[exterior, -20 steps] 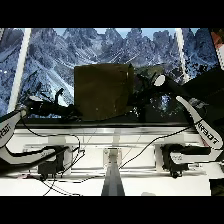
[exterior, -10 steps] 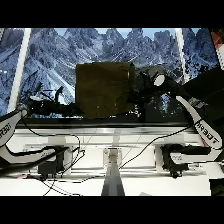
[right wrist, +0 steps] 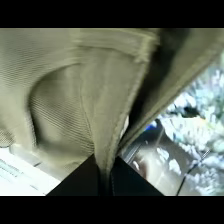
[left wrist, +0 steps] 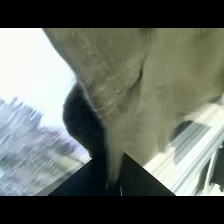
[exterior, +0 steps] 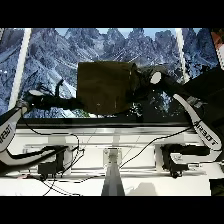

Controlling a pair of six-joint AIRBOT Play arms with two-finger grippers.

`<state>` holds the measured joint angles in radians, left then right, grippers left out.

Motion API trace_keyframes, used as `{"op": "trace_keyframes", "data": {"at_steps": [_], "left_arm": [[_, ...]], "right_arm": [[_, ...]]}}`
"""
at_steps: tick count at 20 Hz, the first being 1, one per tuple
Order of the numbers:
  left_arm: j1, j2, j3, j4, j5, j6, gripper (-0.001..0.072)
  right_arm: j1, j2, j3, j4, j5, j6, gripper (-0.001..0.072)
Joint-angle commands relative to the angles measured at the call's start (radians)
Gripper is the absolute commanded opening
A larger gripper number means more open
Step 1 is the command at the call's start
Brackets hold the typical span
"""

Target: Fold the clothes and pants, and hang the long-sleeved shirts on hangers.

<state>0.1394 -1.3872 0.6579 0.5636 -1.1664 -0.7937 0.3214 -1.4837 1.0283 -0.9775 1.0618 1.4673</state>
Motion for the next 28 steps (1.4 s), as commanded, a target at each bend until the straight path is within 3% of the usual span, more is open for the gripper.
{"op": "trace_keyframes", "data": {"at_steps": [1, 8, 11, 14, 17, 20, 22, 26, 28], "left_arm": [[0.017, 0.108, 0.170, -0.021, -0.058, -0.023, 0.0039], [0.130, 0.443, 0.611, -0.251, -0.004, -0.039, 0.0040], [0.164, 0.602, 0.652, -0.350, 0.094, -0.036, 0.0040], [0.166, 0.767, 0.652, -0.343, 0.132, -0.036, 0.0040], [0.166, 0.896, 0.652, -0.172, 0.134, -0.059, 0.0039], [0.166, 0.961, 0.651, 0.089, 0.122, -0.306, 0.0039], [0.166, 0.937, 0.640, 0.155, 0.076, -0.392, 0.0039], [0.157, 0.789, 0.487, 0.132, 0.019, -0.396, 0.0040], [0.127, 0.655, 0.370, 0.132, 0.050, -0.352, 0.0039]], "right_arm": [[-0.015, 0.067, 0.141, -0.087, 0.048, -0.022, 0.0034], [-0.055, 0.341, 0.512, -0.095, 0.029, -0.021, 0.0034], [-0.055, 0.479, 0.631, -0.026, 0.027, -0.020, 0.0034], [-0.055, 0.616, 0.664, 0.095, 0.030, -0.020, 0.0033], [-0.055, 0.690, 0.664, 0.116, 0.147, -0.016, 0.0032], [-0.055, 0.681, 0.587, 0.117, 0.263, 0.074, 0.0032], [-0.055, 0.669, 0.460, 0.119, 0.222, 0.098, 0.0033], [-0.021, 0.603, 0.171, 0.132, -0.069, 0.130, 0.0032], [-0.009, 0.528, 0.061, 0.133, -0.199, 0.131, 0.0033]]}}
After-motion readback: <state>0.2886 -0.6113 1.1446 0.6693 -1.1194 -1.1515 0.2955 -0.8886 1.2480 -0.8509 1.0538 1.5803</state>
